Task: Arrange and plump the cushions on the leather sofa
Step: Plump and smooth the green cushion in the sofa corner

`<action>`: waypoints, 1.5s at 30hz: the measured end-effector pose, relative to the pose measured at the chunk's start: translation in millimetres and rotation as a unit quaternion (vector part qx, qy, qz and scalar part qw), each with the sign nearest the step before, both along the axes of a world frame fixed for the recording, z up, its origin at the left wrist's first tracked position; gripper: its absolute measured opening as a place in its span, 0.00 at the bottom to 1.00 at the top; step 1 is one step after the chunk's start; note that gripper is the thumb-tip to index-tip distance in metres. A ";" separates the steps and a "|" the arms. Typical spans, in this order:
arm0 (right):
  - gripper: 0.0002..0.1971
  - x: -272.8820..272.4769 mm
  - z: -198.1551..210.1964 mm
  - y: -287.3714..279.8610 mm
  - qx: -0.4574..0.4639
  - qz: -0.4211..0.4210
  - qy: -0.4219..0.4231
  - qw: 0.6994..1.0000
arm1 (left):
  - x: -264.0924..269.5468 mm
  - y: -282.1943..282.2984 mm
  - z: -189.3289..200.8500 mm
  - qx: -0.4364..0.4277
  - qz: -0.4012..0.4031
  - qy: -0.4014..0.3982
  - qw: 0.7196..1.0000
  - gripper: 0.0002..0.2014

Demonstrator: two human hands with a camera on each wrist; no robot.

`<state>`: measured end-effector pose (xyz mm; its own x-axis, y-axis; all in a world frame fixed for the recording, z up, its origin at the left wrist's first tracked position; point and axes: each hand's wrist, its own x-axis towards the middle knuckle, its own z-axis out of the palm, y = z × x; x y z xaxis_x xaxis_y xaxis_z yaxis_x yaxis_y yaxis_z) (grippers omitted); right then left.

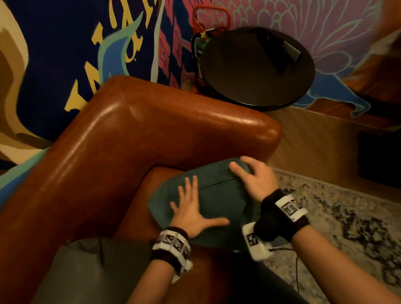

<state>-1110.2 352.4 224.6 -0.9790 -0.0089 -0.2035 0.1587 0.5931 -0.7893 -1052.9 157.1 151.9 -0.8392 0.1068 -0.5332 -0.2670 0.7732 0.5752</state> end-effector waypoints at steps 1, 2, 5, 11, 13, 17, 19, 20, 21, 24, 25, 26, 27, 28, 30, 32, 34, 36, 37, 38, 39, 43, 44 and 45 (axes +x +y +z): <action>0.20 6.7 4.0 -18.2 -0.005 0.028 0.017 0.999 | 1.9 12.7 4.4 0.053 0.005 0.032 0.998 0.74; 0.22 14.7 1.2 -34.3 0.006 0.058 0.031 0.998 | 3.6 23.2 6.9 0.105 0.030 0.065 0.992 0.72; 0.32 36.4 -29.5 -56.7 0.090 0.145 -0.001 0.985 | 5.7 30.3 8.2 0.203 0.139 0.166 0.955 0.44; 0.31 37.2 -94.1 32.3 0.305 0.088 -0.069 0.946 | 10.8 -36.5 -5.6 0.083 0.274 0.190 0.939 0.20; 0.39 29.1 -103.3 74.6 0.286 -0.062 -0.186 0.938 | 11.3 -56.1 -9.7 0.070 0.301 0.175 0.935 0.18; 0.33 16.0 -96.2 88.8 0.006 -0.196 -0.200 0.960 | 10.8 -58.0 -2.5 0.070 0.317 0.193 0.926 0.24; 0.21 12.4 -88.1 86.0 -0.068 -0.224 -0.154 0.960 | 8.4 -54.9 5.5 0.053 0.330 0.204 0.920 0.23; 0.20 11.6 -80.2 84.9 -0.070 -0.233 -0.127 0.962 | 7.1 -57.3 9.1 0.027 0.336 0.218 0.916 0.22; 0.18 10.0 -73.4 84.9 -0.056 -0.232 -0.083 0.967 | 6.6 -61.2 14.8 -0.010 0.343 0.237 0.909 0.22; 0.20 4.9 -47.6 78.8 0.005 -0.211 0.034 0.977 | 3.2 -67.3 36.7 -0.050 0.350 0.316 0.881 0.21; 0.21 2.5 -40.7 73.4 0.018 -0.195 0.045 0.980 | 0.8 -66.9 43.2 -0.040 0.346 0.323 0.880 0.20; 0.21 1.3 -36.1 67.3 0.031 -0.177 0.039 0.983 | -1.9 -66.9 46.0 -0.033 0.342 0.319 0.883 0.21; 0.20 1.2 -36.3 64.5 0.051 -0.164 0.032 0.985 | -4.7 -68.7 45.4 -0.037 0.341 0.308 0.887 0.22; 0.21 1.3 -37.9 64.4 0.070 -0.166 0.033 0.983 | -7.2 -73.8 43.8 -0.048 0.346 0.297 0.889 0.24; 0.23 1.8 -43.3 74.0 0.086 -0.193 0.045 0.976 | -11.5 -86.7 40.8 -0.056 0.370 0.264 0.889 0.28; 0.25 8.2 -45.0 76.0 0.080 -0.199 0.047 0.976 | -10.7 -95.5 39.3 -0.070 0.383 0.241 0.889 0.29; 0.24 17.5 -39.4 64.6 0.025 -0.182 0.045 0.982 | -10.2 -96.2 42.6 -0.098 0.378 0.238 0.889 0.26; 0.23 24.2 -23.0 43.8 -0.019 -0.145 0.056 0.988 | -9.0 -92.4 47.0 -0.140 0.336 0.242 0.899 0.24; 0.22 27.2 -14.7 30.2 -0.029 -0.122 0.067 0.990 | -6.9 -90.1 47.9 -0.153 0.297 0.238 0.912 0.29; 0.20 29.4 -7.9 15.0 -0.048 -0.095 0.082 0.991 | -2.8 -86.9 48.2 -0.133 0.240 0.225 0.935 0.36; 0.18 31.1 -2.5 -1.9 -0.070 -0.067 0.092 0.991 | 1.3 -79.9 50.7 -0.079 0.169 0.204 0.961 0.45; 0.21 41.4 -5.9 -59.3 -0.138 0.153 0.050 0.977 | 3.7 -40.0 47.8 0.162 -0.012 0.039 0.986 0.64; 0.25 44.5 -15.0 -60.6 -0.097 0.210 0.018 0.973 | -0.6 -34.7 41.4 0.152 0.004 0.037 0.988 0.59; 0.31 46.9 -25.2 -54.2 -0.022 0.240 -0.012 0.971 | -4.1 -33.2 34.1 0.120 0.025 0.045 0.991 0.49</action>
<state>-1063.3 298.2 199.4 -0.8552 -0.4711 -0.2160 -0.1082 0.5698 -0.8146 -1057.0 123.9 185.9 -0.8898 0.1781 -0.4201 -0.2409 0.5984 0.7641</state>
